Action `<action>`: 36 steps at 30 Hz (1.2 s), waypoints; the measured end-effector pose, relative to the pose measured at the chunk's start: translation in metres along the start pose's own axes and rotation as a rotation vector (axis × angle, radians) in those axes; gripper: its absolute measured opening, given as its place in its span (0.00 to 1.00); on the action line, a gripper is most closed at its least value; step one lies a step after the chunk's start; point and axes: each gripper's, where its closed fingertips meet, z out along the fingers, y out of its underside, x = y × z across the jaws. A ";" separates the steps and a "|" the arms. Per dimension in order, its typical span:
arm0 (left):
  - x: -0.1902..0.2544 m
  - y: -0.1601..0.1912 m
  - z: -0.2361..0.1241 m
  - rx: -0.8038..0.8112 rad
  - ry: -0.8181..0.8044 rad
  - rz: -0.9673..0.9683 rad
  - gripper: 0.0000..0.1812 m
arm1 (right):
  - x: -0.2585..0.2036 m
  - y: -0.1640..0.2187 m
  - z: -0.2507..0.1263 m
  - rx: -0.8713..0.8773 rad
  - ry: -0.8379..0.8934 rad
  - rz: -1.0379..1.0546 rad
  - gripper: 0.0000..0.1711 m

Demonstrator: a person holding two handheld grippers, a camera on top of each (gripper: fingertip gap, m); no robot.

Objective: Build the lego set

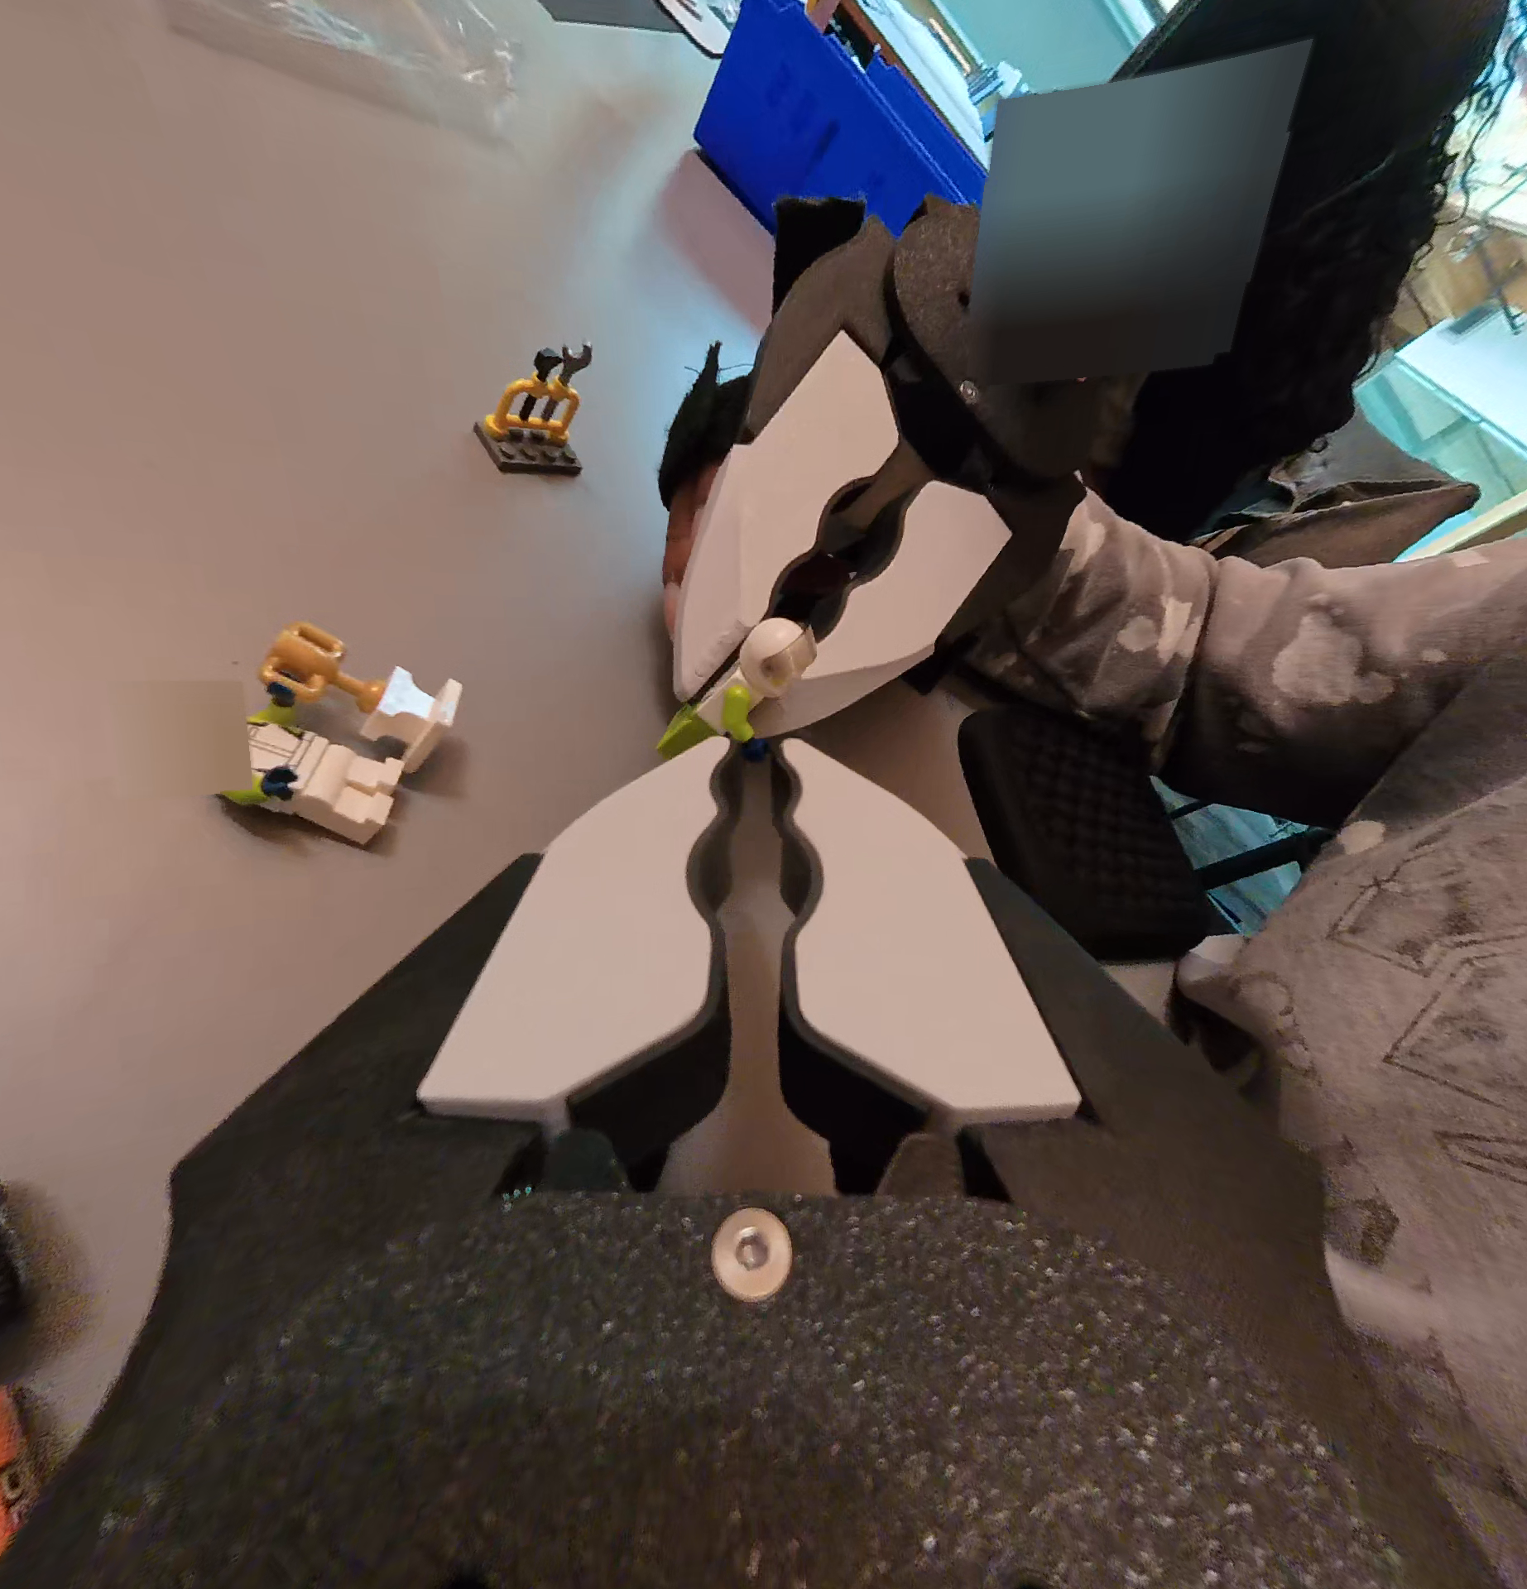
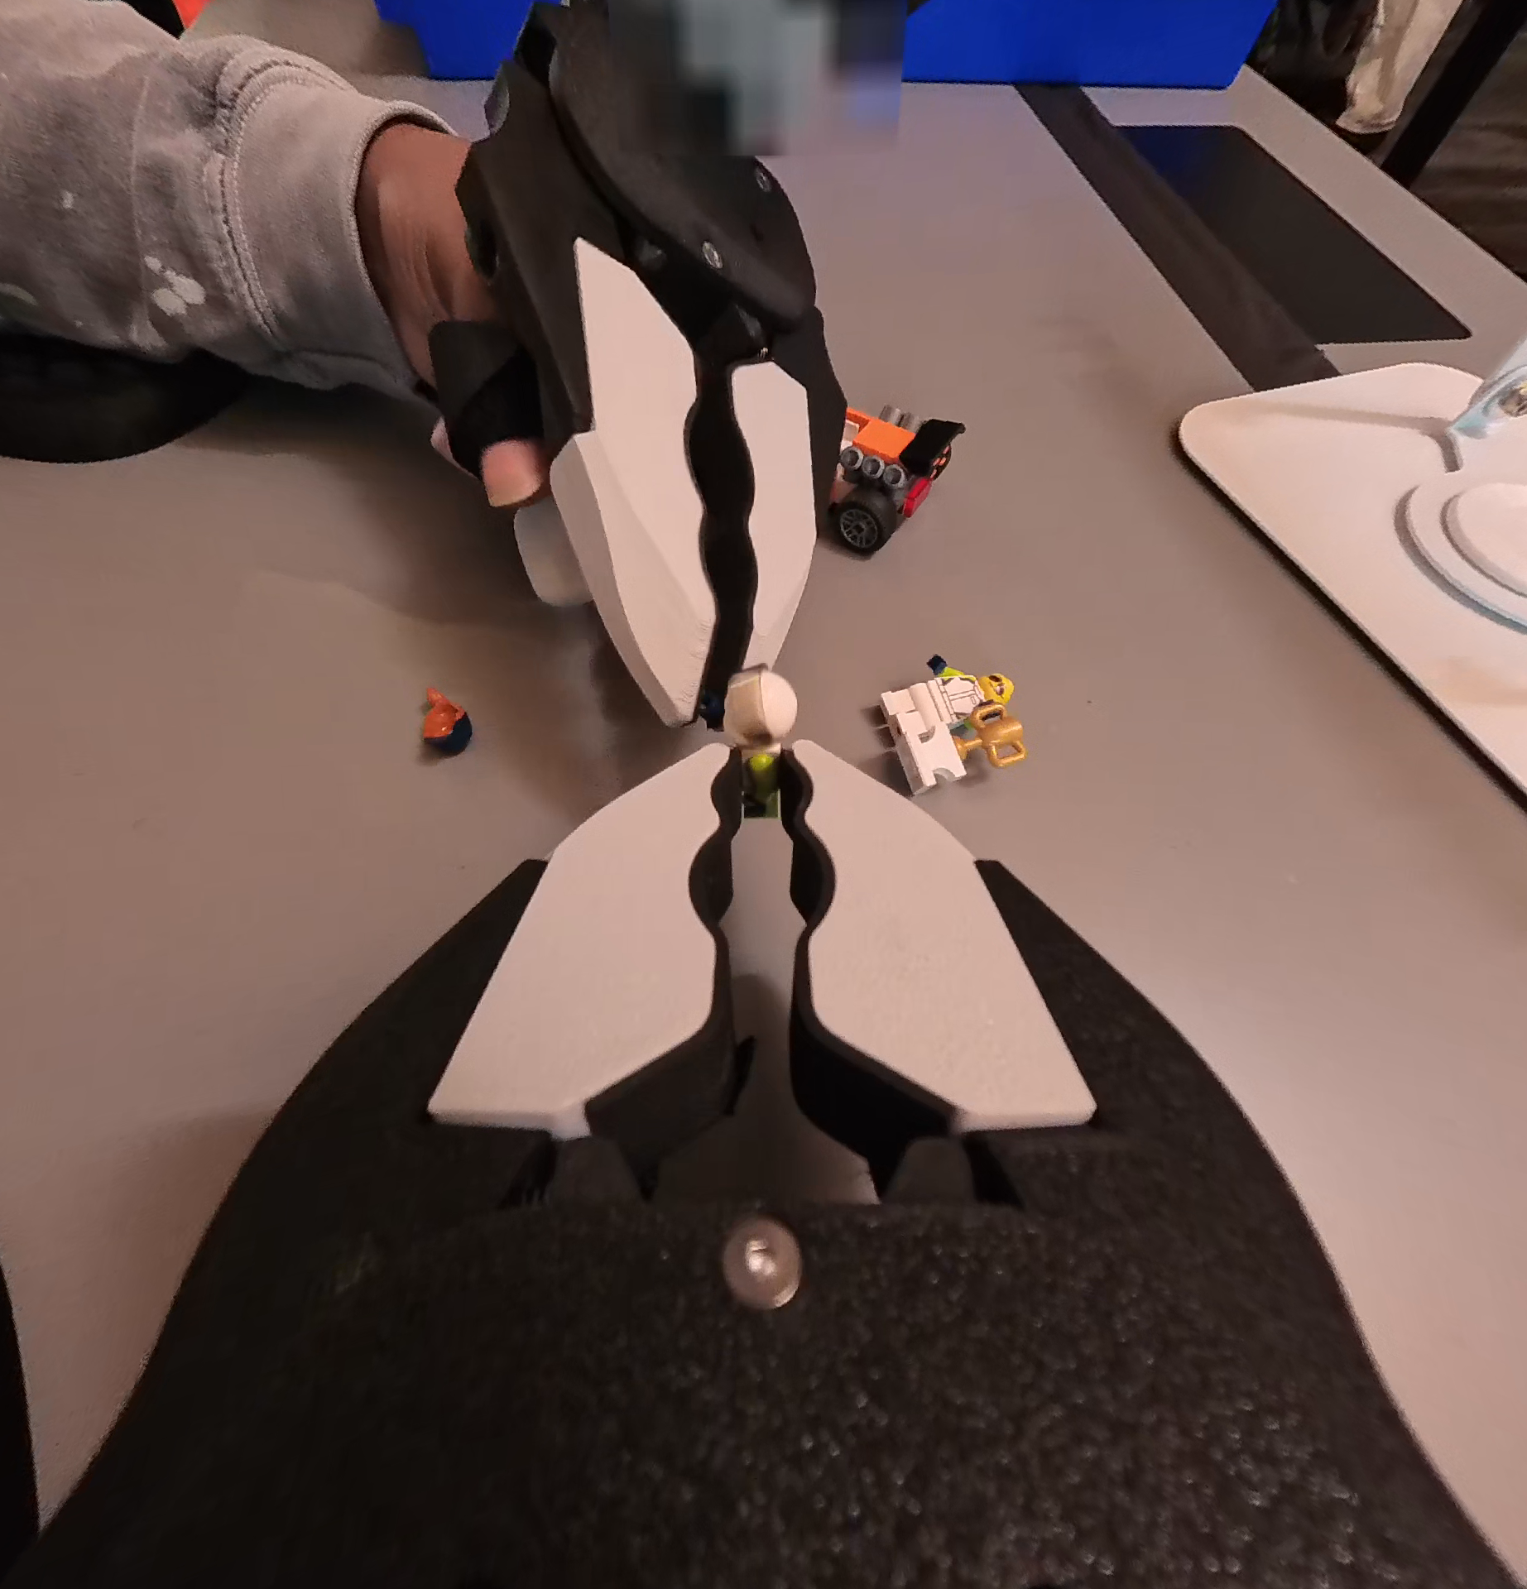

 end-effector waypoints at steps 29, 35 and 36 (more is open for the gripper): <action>0.003 -0.009 -0.006 0.076 0.107 -0.178 0.04 | 0.006 -0.009 -0.005 0.046 0.024 0.029 0.05; -0.043 -0.032 -0.031 -0.007 -0.291 0.115 0.11 | 0.031 -0.002 -0.023 0.052 0.078 0.119 0.04; -0.051 -0.037 -0.034 -0.042 -0.339 0.153 0.11 | 0.034 0.000 -0.025 0.052 0.082 0.124 0.04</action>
